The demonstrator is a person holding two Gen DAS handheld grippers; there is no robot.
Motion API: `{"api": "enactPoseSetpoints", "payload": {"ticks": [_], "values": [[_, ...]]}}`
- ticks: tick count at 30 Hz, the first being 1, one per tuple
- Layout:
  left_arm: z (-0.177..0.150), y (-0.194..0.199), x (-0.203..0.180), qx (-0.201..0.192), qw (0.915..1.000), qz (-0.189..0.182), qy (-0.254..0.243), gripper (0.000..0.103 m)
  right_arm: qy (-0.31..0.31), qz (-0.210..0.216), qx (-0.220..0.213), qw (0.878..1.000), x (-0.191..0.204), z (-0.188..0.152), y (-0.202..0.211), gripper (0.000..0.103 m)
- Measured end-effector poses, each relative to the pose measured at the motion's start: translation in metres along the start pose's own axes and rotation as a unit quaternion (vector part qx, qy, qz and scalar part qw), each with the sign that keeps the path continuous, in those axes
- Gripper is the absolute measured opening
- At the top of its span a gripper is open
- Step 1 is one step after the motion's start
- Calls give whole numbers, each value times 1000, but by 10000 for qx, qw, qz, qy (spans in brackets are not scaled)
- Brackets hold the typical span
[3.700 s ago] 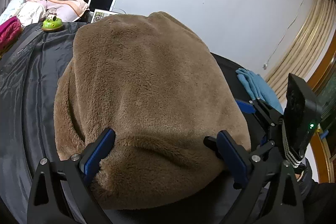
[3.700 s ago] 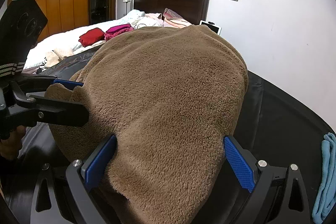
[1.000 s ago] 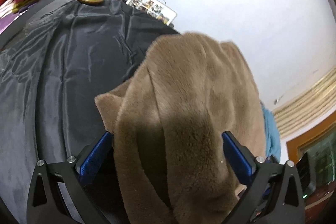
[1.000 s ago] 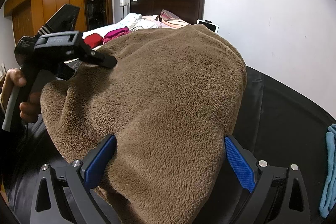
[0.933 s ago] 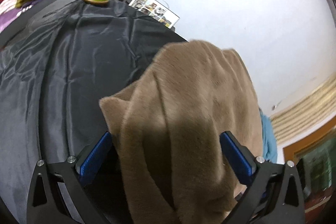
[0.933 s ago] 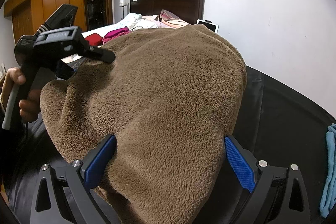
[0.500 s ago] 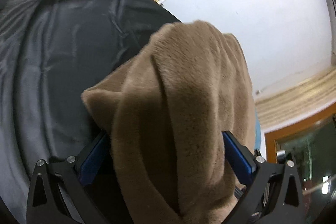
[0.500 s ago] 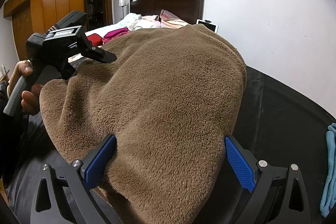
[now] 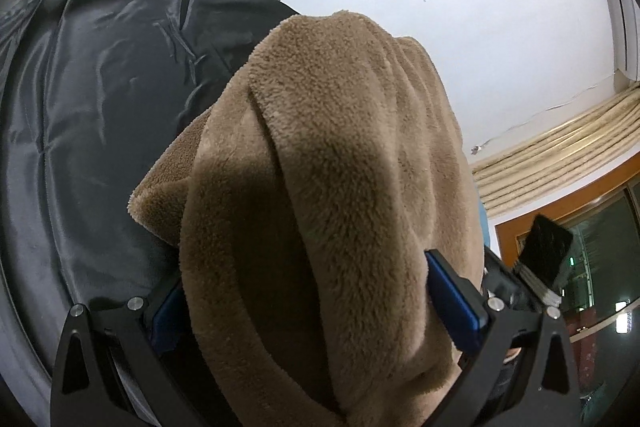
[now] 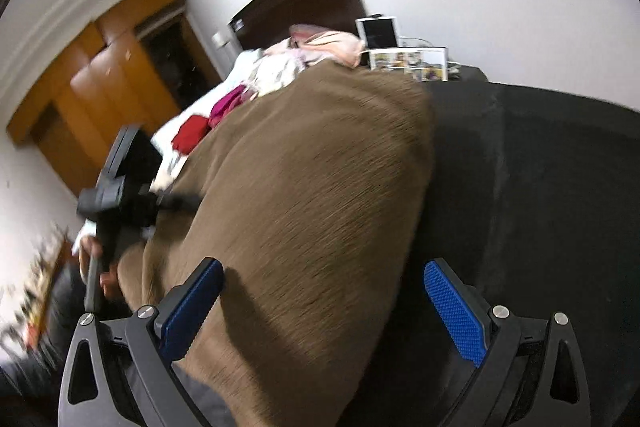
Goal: Fold clothes
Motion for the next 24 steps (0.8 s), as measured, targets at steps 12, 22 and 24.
{"api": "enactPoseSetpoints", "payload": {"ticks": [12, 22, 24], "values": [[5, 1, 4, 44, 9999, -138, -40, 103, -1022, 1173, 405, 9870, -40, 3, -52, 102], [5, 0, 10, 65, 9997, -215, -70, 103, -1108, 1741, 525, 9771, -41, 8, -80, 102], [5, 1, 12, 58, 9997, -225, -90, 103, -1029, 1780, 550, 9771, -37, 10, -83, 102]]}}
Point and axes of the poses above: each gripper's, at about its wrist camera, not at the fingertips, and y roughly against the way its jaws point, x to its left, z to its top, the point moved 2 cm from there along -y, roughly the way its jaws point, and after that the axes turned 10 degrees about y, right-handed, at the moved point
